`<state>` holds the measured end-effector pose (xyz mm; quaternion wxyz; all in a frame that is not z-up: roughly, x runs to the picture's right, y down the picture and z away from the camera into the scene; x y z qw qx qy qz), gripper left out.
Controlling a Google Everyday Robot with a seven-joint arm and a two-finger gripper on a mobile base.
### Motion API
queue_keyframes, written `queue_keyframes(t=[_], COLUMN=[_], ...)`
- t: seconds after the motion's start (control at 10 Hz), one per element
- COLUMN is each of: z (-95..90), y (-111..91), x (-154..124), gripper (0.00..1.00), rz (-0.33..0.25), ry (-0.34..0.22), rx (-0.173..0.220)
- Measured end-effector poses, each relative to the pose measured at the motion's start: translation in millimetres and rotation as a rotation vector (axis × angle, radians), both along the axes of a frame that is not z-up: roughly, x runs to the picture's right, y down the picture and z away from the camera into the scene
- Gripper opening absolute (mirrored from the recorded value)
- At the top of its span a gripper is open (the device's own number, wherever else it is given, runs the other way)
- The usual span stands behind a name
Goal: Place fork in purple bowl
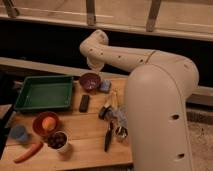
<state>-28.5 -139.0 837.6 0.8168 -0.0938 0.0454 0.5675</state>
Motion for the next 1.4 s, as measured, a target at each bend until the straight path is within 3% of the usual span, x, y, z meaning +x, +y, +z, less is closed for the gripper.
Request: queue_keyframes(t=[0.2, 0.4, 0.6, 1.1, 1.3, 1.4], z=[-11.1, -16.3, -10.0, 55.8, 67.4, 80.7], y=[-34.6, -49.5, -46.8, -4.9, 0.6, 9.0], x=[2.1, -1.2, 4.4, 4.2, 5.0, -2.0], gripper=[0.0, 0.0, 0.0, 0.0, 0.0, 0.14], rz=[0.041, 0.085, 0.122, 0.214, 0.234, 0.242], ry=[-0.044, -0.11, -0.151, -0.284, -0.31, -0.351], rx=[0.116, 0.179, 0.194, 0.179, 0.173, 0.164])
